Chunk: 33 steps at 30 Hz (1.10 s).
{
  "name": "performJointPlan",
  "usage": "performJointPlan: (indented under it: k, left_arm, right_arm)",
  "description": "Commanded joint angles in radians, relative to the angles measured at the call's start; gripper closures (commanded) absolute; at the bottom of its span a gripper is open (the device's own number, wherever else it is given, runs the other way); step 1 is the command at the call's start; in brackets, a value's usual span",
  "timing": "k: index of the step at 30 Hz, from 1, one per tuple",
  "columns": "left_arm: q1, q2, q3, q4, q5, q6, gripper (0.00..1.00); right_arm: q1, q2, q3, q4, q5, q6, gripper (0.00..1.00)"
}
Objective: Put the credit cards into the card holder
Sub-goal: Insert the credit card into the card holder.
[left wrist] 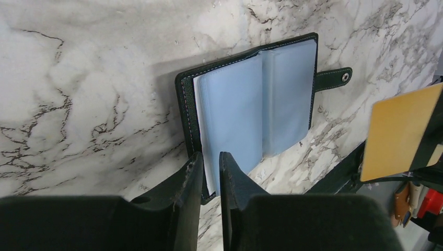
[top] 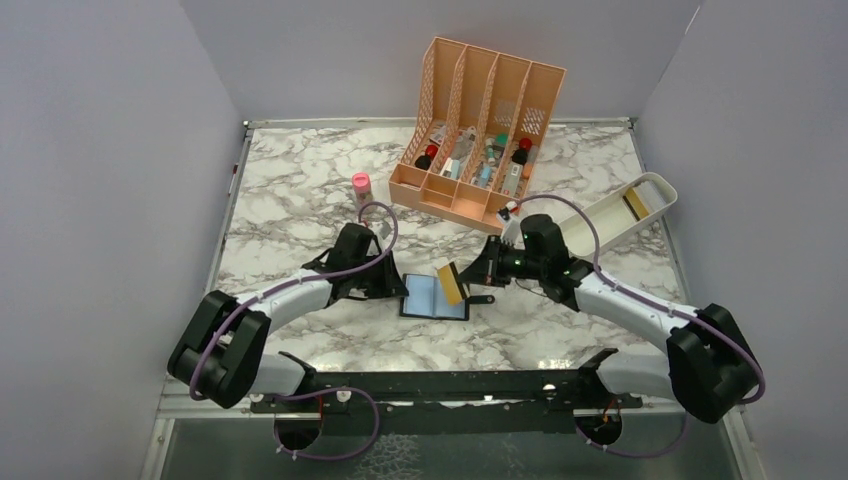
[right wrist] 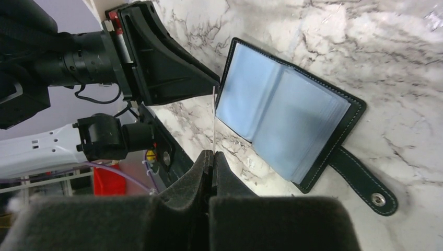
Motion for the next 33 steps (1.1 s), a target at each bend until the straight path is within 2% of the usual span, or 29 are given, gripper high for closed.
performJointPlan:
  k: [1,15,33]
  left_arm:
    - [-0.012,0.021,-0.016,0.064,-0.006,-0.017,0.8]
    - [-0.047,0.027,-0.042,0.083,-0.007,-0.028,0.91]
    - [-0.067,0.013,-0.077,0.112,-0.018,-0.05,0.92]
  right_arm:
    - [0.055,0.043,-0.027,0.147,0.081,0.097,0.99]
    - [0.095,0.216,-0.052,0.212,0.175,0.107,0.99]
    - [0.113,0.278,-0.067,0.188,0.212,0.094,0.99]
